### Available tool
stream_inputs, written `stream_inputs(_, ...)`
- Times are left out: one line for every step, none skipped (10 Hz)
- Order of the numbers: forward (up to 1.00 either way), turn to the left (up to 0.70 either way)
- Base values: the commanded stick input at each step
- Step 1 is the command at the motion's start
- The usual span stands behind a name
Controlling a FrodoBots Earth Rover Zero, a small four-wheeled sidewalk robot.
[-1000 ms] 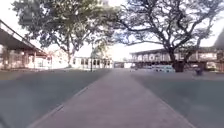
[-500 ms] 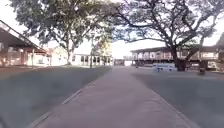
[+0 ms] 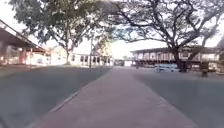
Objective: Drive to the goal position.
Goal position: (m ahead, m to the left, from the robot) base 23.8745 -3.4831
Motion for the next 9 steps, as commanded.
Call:
stream_inputs(0.70, 0.00)
stream_inputs(0.70, 0.00)
stream_inputs(0.70, 0.00)
stream_inputs(0.70, 0.00)
stream_inputs(0.70, 0.00)
stream_inputs(0.70, 0.00)
stream_inputs(0.70, 0.00)
stream_inputs(0.70, 0.00)
stream_inputs(0.70, 0.00)
